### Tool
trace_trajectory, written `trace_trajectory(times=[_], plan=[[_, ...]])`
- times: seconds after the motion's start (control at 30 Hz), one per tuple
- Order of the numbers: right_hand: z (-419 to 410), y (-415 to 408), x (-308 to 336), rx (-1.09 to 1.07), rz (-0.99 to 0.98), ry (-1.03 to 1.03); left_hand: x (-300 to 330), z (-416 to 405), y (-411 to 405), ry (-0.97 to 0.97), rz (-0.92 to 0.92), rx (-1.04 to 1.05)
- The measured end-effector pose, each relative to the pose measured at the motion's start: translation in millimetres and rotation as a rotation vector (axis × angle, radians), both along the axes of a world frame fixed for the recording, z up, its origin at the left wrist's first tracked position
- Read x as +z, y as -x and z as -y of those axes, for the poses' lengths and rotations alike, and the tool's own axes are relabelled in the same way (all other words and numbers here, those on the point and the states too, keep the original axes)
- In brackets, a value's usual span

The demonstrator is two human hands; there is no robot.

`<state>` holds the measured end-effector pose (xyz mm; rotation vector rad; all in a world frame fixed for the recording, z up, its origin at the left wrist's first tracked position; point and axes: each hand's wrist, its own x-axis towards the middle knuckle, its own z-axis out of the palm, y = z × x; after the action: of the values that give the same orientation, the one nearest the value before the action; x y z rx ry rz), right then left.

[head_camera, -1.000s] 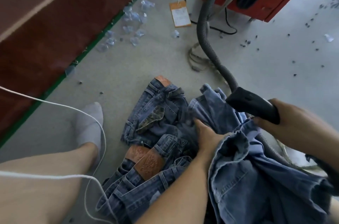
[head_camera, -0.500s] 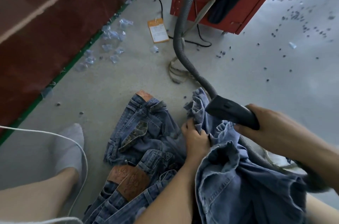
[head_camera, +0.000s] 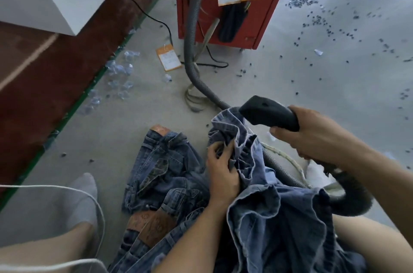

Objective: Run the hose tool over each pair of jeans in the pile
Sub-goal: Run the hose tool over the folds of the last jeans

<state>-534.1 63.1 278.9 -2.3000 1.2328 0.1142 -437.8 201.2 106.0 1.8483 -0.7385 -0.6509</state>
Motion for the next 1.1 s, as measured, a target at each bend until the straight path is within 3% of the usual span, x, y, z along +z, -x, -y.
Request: trace_trajectory(times=[0.07, 0.13, 0.23, 0.37, 0.47, 0.57, 0.67, 0.73, 0.83, 0.93, 1.0, 1.1], plan=[[0, 22, 13, -0.017, 0.008, -0.110, 3, -1, 2, 0.010, -0.001, 0.010], [-11, 31, 14, 0.065, -0.113, -0.188, 6, 0, 8, 0.047, -0.026, 0.009], [-25, 25, -5, 0.238, -0.252, -0.101, 9, 0, 14, 0.087, -0.091, 0.010], [-15, 13, -8, 0.034, -0.044, 0.017, 13, -9, 13, 0.087, -0.149, -0.057], [1, 32, 14, -0.031, 0.061, -0.080, 18, -14, 14, 0.082, -0.224, 0.004], [-6, 50, 26, 0.089, -0.047, -0.271, 22, -15, 17, 0.066, -0.287, 0.072], [-25, 43, 9, 0.304, -0.198, -0.155, 28, -20, 18, 0.037, -0.434, 0.075], [-34, 30, -3, 0.308, -0.145, -0.061, 32, -26, 18, 0.012, -0.490, 0.059], [-26, 24, -1, 0.125, 0.025, 0.023, 41, -34, 15, 0.007, -0.577, 0.068], [-8, 42, 18, -0.061, 0.221, -0.090, 42, -47, 12, 0.032, -0.691, 0.144], [-2, 57, 30, -0.043, 0.197, -0.184, 43, -55, 15, 0.062, -0.631, 0.137], [-14, 63, 35, 0.129, -0.027, -0.332, 50, -62, 20, 0.110, -0.473, 0.125]])
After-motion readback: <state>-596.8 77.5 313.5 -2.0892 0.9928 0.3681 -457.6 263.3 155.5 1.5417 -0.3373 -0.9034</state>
